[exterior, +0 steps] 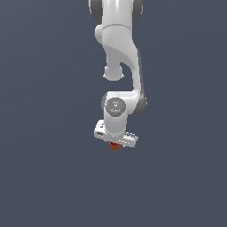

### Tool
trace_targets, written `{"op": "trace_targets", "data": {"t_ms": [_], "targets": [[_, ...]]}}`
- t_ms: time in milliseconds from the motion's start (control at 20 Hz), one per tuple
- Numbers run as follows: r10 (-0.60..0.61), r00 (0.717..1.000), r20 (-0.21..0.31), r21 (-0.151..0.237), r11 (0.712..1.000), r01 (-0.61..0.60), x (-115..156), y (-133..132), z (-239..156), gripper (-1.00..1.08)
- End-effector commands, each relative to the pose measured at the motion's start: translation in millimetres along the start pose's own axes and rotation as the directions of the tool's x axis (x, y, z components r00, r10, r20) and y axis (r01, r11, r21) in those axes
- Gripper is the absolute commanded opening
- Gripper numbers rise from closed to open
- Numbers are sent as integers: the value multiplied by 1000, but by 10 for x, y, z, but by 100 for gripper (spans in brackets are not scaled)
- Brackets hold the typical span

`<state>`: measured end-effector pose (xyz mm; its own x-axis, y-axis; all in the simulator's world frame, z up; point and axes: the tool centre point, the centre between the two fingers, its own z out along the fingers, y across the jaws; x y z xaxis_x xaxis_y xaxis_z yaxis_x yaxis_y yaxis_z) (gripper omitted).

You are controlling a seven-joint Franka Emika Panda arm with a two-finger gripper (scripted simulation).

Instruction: Pick up the object and move it to a goal position.

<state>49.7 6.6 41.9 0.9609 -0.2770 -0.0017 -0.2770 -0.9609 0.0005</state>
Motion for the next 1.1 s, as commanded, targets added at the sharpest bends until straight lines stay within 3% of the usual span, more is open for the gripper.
{"op": "trace_targets", "data": {"t_ms": [0, 100, 150, 750, 1050], "targets": [[0, 1000, -2, 1, 1000, 0, 11, -3, 39, 100], [0, 1000, -2, 1, 1000, 0, 17, -4, 39, 100], [0, 1000, -2, 1, 1000, 0, 17, -4, 39, -100], [0, 1000, -2, 1, 1000, 0, 15, -22, 35, -100], [0, 1000, -2, 1, 1000, 0, 3, -277, -2, -100]]}}
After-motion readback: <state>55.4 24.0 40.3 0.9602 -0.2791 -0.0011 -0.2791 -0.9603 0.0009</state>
